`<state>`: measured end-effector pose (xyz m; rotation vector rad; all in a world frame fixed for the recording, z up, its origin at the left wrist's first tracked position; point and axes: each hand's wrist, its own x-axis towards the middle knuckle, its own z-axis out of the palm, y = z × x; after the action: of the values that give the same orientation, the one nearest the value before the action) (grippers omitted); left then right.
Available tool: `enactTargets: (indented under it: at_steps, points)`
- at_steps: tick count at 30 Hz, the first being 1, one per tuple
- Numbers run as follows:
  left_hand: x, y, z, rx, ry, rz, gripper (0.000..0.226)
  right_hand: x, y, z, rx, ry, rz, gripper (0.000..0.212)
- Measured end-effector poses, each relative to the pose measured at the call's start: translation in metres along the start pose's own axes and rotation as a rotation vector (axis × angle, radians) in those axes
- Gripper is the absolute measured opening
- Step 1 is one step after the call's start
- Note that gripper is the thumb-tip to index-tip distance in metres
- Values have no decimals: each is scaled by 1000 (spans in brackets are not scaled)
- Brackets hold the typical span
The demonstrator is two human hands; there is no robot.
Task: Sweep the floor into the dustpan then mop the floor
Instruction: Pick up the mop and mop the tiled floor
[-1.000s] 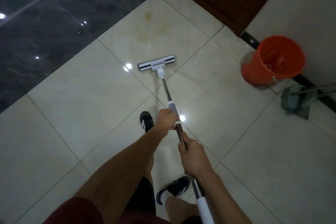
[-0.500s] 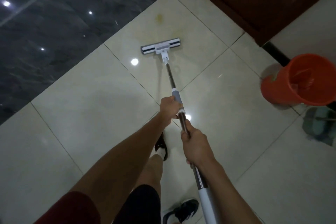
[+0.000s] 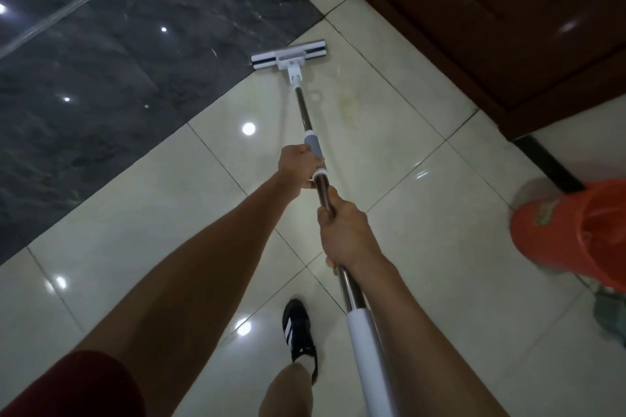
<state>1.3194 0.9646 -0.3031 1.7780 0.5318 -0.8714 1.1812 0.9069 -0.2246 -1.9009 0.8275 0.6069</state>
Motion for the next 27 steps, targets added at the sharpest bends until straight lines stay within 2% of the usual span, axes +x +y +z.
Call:
enactTargets:
  at_steps: [3,5,9,12,14,20,27]
  points:
    - [29,26,-14,47,-38,52,36,33,-29,-1,-9,-22,-26,40]
    - [39,38,-21,60,-30,59,40,46,-41,-2,-2,-46,-39,38]
    - [36,40,-30,72,-39,36,35,41,-46,0,-48,-116,-49,50]
    - [15,28,-35,36,-35,-23,10,16,-37,5,-70,-170,-44,61]
    - [-4,17,-38,-38,-14,-75,11,-1,-30,3,-89,-199,-58,65]
    - [-72,-30,-27,-113,6,-156,16,-68,14,-1,-194,-250,-56,69]
    - [-159,-123,13,-164,4,-207,31,-157,109,-5,-276,-241,-104,69]
